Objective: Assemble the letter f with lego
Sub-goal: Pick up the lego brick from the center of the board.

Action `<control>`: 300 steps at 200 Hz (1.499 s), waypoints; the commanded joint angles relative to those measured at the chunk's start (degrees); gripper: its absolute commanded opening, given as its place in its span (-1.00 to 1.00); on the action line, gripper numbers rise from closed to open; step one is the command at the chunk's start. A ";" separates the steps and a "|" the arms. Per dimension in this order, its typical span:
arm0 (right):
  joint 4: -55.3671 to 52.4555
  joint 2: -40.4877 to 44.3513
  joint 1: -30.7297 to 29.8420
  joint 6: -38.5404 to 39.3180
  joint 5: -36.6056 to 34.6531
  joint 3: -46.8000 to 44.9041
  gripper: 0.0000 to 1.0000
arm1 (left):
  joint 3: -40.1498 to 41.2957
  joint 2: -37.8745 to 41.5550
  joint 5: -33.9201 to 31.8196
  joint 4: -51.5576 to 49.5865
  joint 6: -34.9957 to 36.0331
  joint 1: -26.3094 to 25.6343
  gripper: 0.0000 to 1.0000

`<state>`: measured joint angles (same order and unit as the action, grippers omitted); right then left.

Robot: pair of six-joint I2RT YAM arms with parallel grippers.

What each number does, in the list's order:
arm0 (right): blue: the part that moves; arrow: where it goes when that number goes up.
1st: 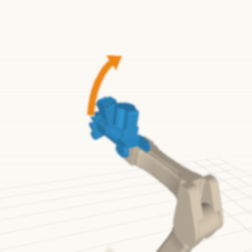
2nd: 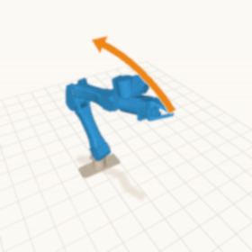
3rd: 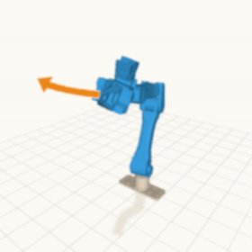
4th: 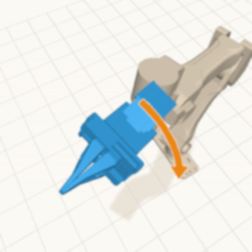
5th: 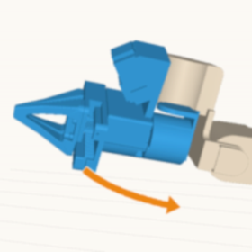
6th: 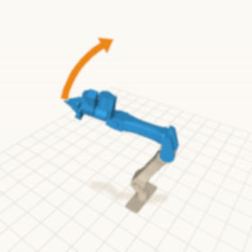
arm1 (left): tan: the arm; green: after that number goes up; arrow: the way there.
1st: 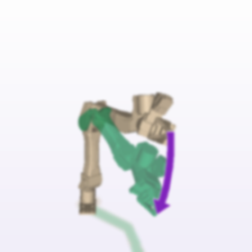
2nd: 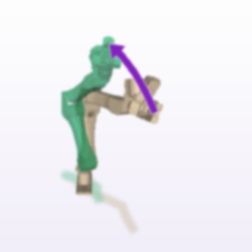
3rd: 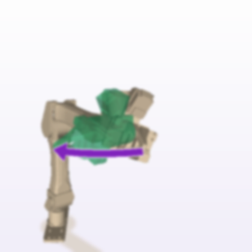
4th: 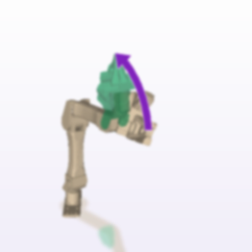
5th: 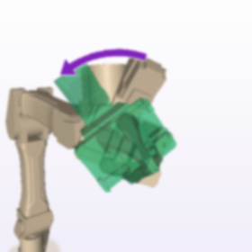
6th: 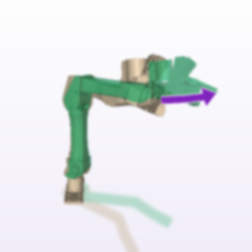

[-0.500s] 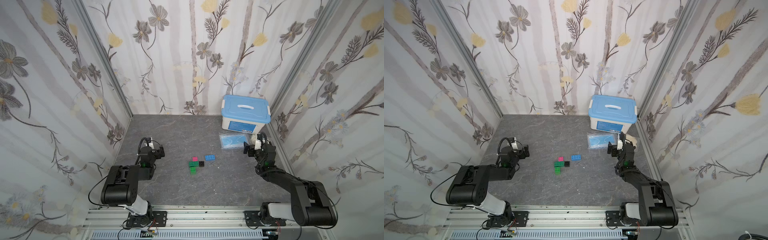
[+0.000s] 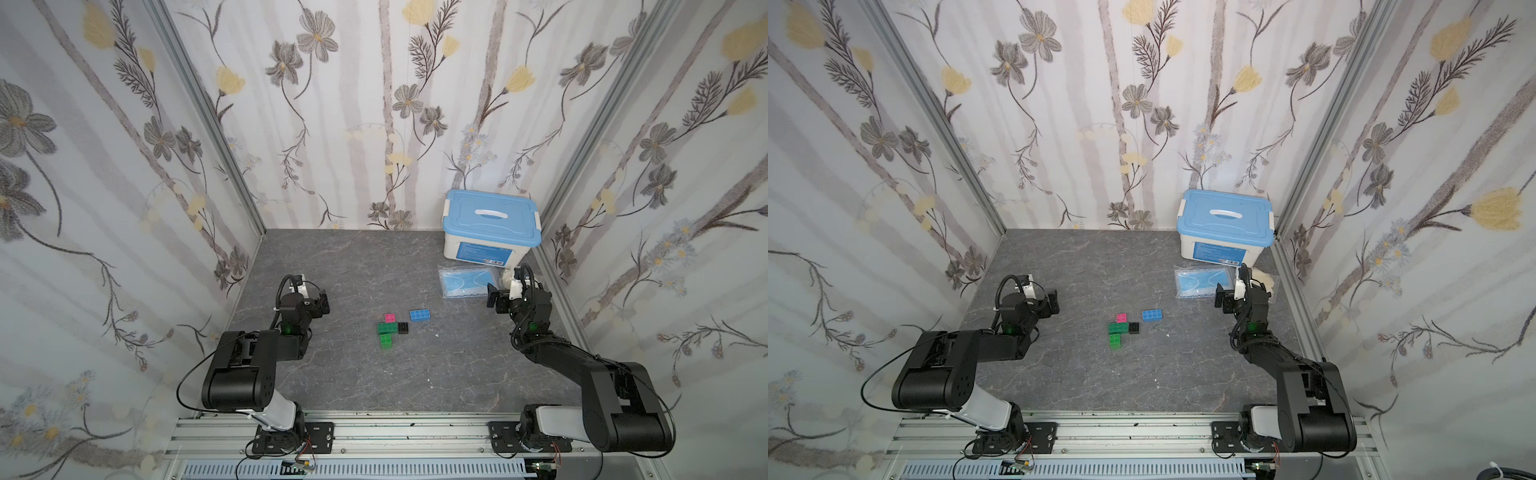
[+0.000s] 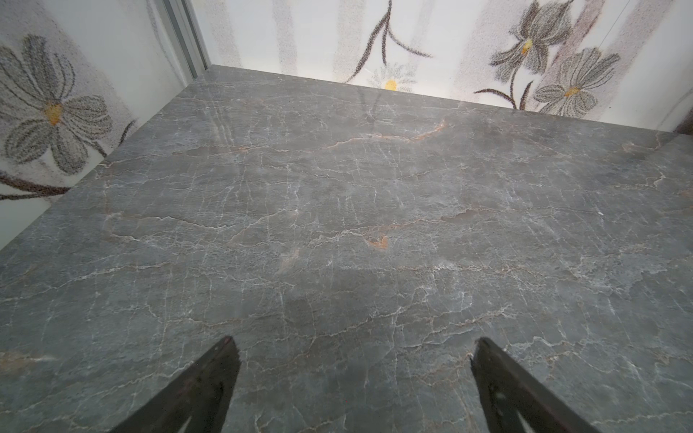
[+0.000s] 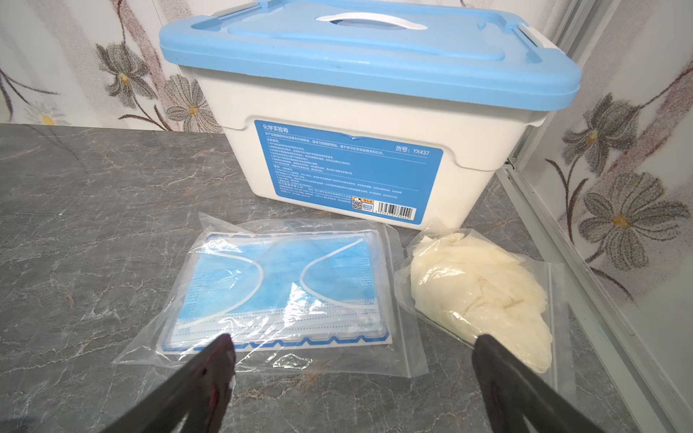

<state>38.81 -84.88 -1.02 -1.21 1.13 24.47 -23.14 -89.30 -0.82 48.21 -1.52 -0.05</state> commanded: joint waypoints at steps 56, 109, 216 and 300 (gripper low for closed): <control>1.73 0.07 0.05 0.33 0.10 0.40 0.99 | -0.46 0.08 0.26 0.54 0.90 0.05 1.00; -46.88 -0.50 -7.15 -6.32 -26.84 27.00 0.99 | -12.50 8.30 -9.78 -31.55 1.11 -4.58 1.00; -65.03 -17.13 -32.23 -20.09 -13.18 39.79 0.99 | -26.21 18.57 1.21 -80.89 -35.94 -20.91 1.00; -66.76 -31.71 -34.43 -19.36 -2.40 52.03 0.99 | -28.26 11.72 9.76 -81.50 -37.42 -20.86 1.00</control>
<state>-26.68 -114.17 -35.16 -20.29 -4.60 73.93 -49.89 -75.24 4.69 -32.67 -37.54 -20.99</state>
